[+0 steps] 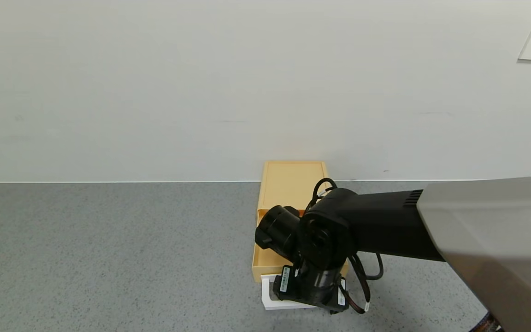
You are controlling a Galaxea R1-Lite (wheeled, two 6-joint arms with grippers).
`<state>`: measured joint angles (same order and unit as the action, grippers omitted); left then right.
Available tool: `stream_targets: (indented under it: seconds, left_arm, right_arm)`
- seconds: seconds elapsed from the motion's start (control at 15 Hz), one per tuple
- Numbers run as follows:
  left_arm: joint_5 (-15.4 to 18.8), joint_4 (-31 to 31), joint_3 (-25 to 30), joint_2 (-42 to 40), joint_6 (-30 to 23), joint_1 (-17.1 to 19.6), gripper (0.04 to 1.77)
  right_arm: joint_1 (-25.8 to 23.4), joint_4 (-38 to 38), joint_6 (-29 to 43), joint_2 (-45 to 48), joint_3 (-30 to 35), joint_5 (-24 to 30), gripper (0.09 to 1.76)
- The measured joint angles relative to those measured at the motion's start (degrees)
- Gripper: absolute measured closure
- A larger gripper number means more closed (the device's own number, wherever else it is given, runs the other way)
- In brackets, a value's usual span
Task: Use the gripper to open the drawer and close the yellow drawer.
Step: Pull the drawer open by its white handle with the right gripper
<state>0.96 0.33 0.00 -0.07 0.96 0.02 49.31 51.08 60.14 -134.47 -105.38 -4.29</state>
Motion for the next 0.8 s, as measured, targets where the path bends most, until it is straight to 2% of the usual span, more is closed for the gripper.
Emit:
stream_targets:
  seconds: [0.8]
  left_arm:
    - [0.0,0.0,0.0,0.0,0.0,0.0,0.09]
  right_arm:
    - [1.5,0.0,0.2,1.1,0.8,-0.5,0.14]
